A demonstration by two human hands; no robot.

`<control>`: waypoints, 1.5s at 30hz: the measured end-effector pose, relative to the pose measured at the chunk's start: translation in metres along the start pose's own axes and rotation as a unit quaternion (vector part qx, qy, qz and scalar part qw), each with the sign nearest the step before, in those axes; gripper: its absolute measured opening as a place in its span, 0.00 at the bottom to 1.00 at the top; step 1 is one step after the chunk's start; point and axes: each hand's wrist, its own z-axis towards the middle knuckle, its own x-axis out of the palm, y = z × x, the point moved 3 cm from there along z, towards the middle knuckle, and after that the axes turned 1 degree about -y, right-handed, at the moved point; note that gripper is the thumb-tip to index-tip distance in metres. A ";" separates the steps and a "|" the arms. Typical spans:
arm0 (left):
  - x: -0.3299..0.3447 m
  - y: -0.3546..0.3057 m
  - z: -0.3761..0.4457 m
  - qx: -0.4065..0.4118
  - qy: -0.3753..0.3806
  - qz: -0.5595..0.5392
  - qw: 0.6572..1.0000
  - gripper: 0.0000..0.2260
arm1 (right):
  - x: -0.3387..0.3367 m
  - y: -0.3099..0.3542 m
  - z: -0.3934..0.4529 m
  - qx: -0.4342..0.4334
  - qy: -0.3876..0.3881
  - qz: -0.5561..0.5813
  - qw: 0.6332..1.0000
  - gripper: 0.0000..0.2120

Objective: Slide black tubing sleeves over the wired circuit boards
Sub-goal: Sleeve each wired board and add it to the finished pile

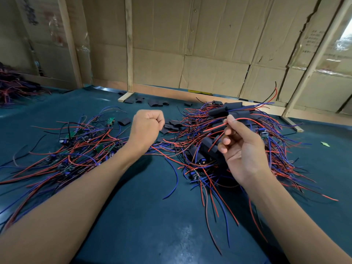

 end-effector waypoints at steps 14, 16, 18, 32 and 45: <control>0.026 0.022 -0.005 0.035 0.321 0.378 0.868 0.16 | -0.001 0.000 0.000 0.000 0.010 -0.009 1.000 0.05; 0.025 0.020 -0.005 0.042 0.333 0.370 0.867 0.18 | -0.001 0.000 0.000 -0.001 0.010 -0.012 1.000 0.05; 0.023 0.018 -0.006 0.039 0.328 0.340 0.880 0.18 | -0.001 -0.001 0.000 -0.001 0.011 -0.013 1.000 0.05; -0.016 0.029 0.017 -0.054 0.089 0.240 0.965 0.17 | 0.000 0.000 -0.001 0.003 0.013 -0.015 1.000 0.05; 0.007 0.042 0.015 -0.032 0.264 0.405 0.875 0.19 | 0.001 -0.001 -0.001 0.000 0.017 -0.026 1.000 0.05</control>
